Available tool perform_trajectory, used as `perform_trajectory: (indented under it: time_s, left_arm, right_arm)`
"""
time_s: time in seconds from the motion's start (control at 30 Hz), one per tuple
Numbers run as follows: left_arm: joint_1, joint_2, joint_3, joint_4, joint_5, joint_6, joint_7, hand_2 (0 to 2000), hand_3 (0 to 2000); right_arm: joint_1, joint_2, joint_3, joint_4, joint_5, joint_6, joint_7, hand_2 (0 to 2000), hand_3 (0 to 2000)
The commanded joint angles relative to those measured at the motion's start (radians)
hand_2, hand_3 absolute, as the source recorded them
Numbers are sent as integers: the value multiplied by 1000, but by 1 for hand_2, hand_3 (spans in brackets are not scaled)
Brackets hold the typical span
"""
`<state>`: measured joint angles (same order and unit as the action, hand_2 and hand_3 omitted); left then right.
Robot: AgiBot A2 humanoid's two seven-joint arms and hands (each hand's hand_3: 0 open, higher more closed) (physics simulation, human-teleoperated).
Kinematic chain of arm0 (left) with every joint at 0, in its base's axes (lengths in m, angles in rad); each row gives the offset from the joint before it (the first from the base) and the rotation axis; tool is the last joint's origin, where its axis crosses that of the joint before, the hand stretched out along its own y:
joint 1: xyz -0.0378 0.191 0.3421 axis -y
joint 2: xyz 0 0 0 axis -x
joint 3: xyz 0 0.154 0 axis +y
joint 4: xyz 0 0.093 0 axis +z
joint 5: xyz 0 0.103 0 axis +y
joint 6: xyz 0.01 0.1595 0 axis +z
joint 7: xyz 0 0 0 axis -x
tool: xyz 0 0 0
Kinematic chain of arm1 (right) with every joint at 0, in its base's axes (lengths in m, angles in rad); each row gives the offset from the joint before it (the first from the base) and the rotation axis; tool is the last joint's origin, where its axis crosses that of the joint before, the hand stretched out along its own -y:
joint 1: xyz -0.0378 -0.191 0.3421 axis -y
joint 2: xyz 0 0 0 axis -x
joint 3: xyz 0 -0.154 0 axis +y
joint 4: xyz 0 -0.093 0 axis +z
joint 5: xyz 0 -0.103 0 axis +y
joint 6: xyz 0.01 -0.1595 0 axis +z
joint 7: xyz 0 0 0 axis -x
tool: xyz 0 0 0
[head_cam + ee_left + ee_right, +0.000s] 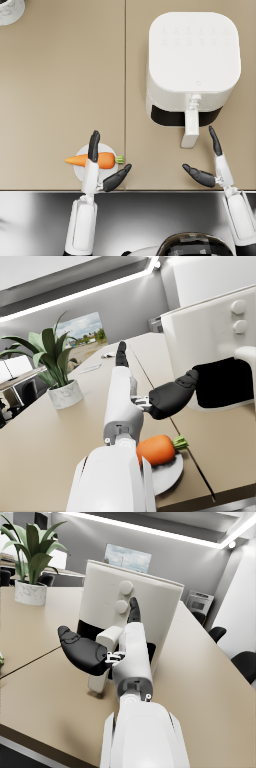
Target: Pick up the carrot and place it into the air fryer
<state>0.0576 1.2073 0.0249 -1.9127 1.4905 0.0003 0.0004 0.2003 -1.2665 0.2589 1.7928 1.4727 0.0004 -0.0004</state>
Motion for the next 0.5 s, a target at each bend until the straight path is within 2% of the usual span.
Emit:
perform_trajectory:
  time_s: [0.03, 0.37, 0.4, 0.43, 0.5]
  left_arm:
    - [-21, 1, -86, -21, 45, 0, 0, 0, 0]
    - [-62, 19, -158, -50, 497, 0, 0, 0, 0]
    - [-61, 20, -166, -59, 542, -143, -37, 0, 0]
    - [-58, 20, -167, -70, 587, -246, -64, 0, 0]
    - [-50, 19, -181, -74, 678, -371, -97, 0, 0]
  right_arm:
    - [15, -11, 4, -7, 12, 0, 0, 0, 0]
    - [10, -34, 13, -17, 41, 0, 0, 0, 0]
    - [14, -39, 19, -25, 41, 0, 0, 0, 0]
    - [15, -41, 21, -25, 41, 0, 0, 0, 0]
    - [13, -45, 31, -24, 41, 0, 0, 0, 0]
